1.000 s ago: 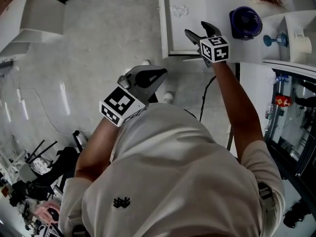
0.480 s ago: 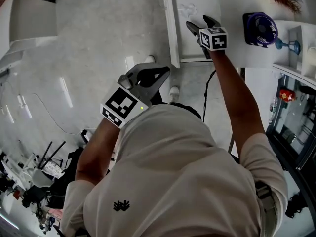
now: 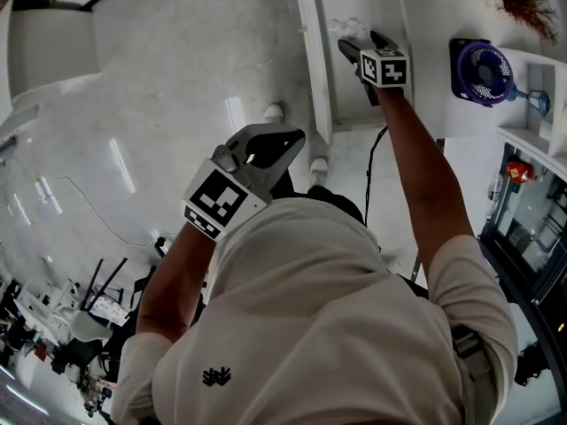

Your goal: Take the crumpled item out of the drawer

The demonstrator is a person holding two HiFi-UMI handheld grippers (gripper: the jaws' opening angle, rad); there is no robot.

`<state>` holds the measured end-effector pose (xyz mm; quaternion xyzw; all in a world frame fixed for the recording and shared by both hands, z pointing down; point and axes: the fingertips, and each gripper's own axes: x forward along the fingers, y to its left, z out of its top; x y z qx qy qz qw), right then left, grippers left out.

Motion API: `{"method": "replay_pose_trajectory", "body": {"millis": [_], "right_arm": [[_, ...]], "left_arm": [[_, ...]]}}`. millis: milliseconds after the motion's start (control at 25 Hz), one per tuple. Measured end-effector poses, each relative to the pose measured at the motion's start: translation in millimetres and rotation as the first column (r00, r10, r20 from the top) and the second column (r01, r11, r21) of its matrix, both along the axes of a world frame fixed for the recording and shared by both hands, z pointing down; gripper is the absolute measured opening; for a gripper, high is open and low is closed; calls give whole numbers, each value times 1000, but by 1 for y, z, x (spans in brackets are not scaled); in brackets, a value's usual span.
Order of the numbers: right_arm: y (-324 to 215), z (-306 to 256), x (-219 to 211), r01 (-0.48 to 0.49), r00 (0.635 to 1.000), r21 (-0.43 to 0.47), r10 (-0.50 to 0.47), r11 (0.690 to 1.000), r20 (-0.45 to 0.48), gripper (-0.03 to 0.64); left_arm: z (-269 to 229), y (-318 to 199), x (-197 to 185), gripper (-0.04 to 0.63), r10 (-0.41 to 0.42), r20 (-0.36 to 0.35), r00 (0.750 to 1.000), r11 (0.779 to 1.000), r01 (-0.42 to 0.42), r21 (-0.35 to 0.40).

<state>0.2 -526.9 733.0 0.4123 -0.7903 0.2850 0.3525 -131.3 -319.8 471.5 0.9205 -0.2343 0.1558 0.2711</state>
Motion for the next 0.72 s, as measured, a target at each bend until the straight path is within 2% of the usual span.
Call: {"method": "replay_pose_trajectory", "body": {"millis": [240, 720], "right_arm": [[-18, 19, 1, -57, 998, -36, 57, 998, -7, 420], [-36, 53, -7, -74, 996, -76, 69, 994, -61, 422]], "left_arm": [[11, -13, -7, 6, 4, -4, 1000, 1000, -4, -30], [27, -35, -28, 6, -3, -13, 1000, 997, 2, -77]]}}
